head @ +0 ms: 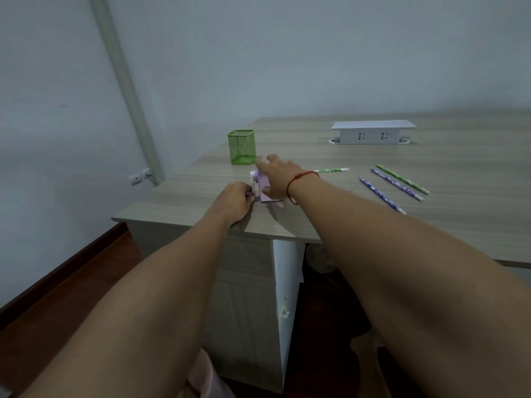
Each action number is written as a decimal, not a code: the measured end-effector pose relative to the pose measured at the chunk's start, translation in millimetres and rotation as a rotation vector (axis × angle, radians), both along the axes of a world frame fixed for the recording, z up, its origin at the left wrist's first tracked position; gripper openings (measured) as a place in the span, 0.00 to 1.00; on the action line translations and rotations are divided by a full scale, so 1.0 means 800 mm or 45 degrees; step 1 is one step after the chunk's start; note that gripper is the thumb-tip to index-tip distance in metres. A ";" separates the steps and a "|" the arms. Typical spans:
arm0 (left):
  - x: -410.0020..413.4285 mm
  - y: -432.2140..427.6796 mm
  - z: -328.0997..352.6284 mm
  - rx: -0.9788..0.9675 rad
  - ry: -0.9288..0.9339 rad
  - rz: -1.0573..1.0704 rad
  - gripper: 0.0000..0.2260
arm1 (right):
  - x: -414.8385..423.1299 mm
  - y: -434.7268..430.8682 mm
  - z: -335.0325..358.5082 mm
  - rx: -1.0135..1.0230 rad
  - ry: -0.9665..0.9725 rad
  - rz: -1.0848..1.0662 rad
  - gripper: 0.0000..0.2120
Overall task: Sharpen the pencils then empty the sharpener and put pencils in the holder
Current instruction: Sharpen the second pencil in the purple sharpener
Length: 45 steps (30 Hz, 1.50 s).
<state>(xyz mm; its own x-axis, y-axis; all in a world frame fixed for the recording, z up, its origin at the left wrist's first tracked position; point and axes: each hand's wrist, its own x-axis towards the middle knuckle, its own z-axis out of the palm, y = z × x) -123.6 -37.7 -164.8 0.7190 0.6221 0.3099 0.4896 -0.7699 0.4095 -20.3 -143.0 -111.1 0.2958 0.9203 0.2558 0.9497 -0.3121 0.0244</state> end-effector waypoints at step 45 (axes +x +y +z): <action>-0.009 -0.002 0.061 0.761 0.079 -0.203 0.11 | -0.013 0.017 0.012 0.008 -0.019 -0.223 0.19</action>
<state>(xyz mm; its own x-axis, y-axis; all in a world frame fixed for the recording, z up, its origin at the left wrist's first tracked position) -130.7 -39.5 -116.0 0.8168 0.2369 0.5260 0.3584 -0.9229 -0.1409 -30.8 -129.5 -101.8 0.4477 0.8534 0.2671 0.8804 -0.4730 0.0355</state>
